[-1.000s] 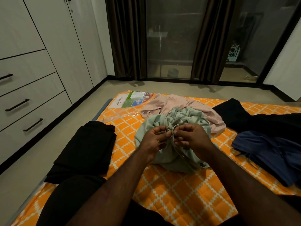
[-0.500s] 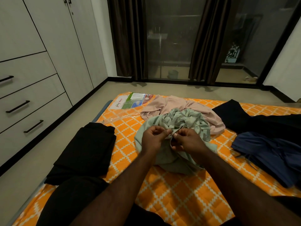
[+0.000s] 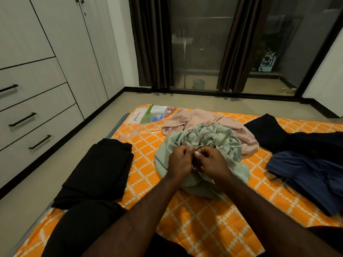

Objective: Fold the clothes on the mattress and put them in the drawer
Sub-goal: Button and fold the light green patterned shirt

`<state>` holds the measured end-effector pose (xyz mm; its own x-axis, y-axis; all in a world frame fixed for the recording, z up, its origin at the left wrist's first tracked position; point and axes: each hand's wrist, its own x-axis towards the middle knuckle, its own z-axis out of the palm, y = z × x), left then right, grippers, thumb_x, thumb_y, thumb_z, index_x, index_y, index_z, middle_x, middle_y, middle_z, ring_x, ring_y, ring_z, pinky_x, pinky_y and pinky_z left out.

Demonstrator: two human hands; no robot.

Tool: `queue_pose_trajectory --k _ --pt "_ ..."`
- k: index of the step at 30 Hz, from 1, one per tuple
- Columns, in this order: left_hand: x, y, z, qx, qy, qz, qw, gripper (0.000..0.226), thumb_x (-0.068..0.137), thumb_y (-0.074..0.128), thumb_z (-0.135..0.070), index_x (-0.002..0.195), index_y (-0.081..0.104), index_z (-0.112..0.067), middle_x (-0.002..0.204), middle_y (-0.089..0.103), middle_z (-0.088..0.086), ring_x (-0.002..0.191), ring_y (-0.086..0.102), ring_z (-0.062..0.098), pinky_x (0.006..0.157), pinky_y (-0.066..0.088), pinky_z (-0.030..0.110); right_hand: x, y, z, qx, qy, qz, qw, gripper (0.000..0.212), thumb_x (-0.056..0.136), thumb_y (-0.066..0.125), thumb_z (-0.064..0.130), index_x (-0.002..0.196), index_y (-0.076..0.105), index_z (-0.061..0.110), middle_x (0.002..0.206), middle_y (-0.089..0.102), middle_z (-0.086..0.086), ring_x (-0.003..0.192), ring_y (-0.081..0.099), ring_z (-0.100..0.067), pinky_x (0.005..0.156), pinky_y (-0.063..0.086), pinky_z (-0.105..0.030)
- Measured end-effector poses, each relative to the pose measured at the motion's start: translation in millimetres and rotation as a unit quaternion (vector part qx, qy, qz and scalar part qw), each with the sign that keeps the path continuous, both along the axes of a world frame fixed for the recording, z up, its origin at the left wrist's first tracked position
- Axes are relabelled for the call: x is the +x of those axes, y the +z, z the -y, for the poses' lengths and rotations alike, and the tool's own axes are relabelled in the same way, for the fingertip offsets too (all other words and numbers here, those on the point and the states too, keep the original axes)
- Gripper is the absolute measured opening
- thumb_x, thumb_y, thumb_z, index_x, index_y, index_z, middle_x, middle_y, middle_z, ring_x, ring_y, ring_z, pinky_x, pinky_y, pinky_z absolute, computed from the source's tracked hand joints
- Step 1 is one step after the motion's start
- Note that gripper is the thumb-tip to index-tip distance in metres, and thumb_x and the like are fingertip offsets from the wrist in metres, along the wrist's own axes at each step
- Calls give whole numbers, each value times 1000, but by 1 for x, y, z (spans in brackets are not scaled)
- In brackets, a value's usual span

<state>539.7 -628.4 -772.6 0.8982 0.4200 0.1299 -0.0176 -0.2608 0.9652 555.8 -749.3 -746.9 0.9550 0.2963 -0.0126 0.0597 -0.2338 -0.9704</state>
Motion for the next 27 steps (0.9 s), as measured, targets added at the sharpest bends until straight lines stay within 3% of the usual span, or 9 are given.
queue_pose_trajectory --k 3,6,9,12,14,18,20,23,27 --pt "1 1 -6 -87 -75 -25 993 37 104 53 -35 74 59 -13 58 54 -6 57 51 12 62 40 34 2 11 9 103 74 -118 985 19 105 55 13 90 63 6 81 65 -11 77 62 -23 67 54 -31" --pt "0 7 -6 -103 -110 -19 988 34 101 55 -39 84 62 -11 69 57 2 66 54 15 65 44 36 7 17 22 128 130 -158 970 16 105 53 15 95 63 9 82 64 -6 75 62 -15 69 49 -29" --pt "0 9 -8 48 -60 44 996 23 102 58 -26 89 61 -8 76 61 0 67 54 8 64 43 26 9 16 22 154 111 -167 968 15 105 54 16 95 63 11 79 61 -5 71 58 -15 66 46 -29" --pt "2 4 -18 232 -90 95 964 11 99 55 -14 103 64 -9 98 65 4 90 55 10 76 39 21 10 15 18 173 43 -178 968 12 104 55 17 96 64 14 82 66 -3 76 63 -15 70 51 -32" --pt "2 -6 -22 308 -113 69 942 29 92 56 -8 119 63 -13 114 64 4 106 55 15 90 43 27 11 14 17 148 1 -163 975 13 105 55 17 95 63 14 80 66 -2 72 62 -15 66 51 -31" --pt "2 -18 -24 373 -56 57 924 37 80 54 -10 114 67 -17 115 60 6 106 55 27 86 50 39 13 5 18 10 12 -87 996 12 104 57 21 100 56 10 86 64 -8 63 57 -16 56 45 -31" --pt "5 -19 -29 376 -14 46 925 26 83 56 -13 105 69 -19 107 62 3 100 55 26 80 50 39 16 3 21 -171 58 3 984 23 96 70 36 95 58 16 88 67 -5 72 63 -18 61 45 -31" --pt "10 -21 -37 361 -3 25 932 15 83 59 -22 94 69 -25 95 64 -2 92 57 24 76 49 40 14 15 27 -450 170 82 873 38 81 77 59 80 67 22 85 70 -1 81 66 -16 61 45 -29" --pt "8 -22 -38 338 -17 29 940 12 86 61 -27 94 69 -25 94 67 -1 89 61 22 73 51 38 3 10 27 -579 216 77 782 47 69 83 60 98 73 24 100 71 1 94 67 -20 82 58 -35"
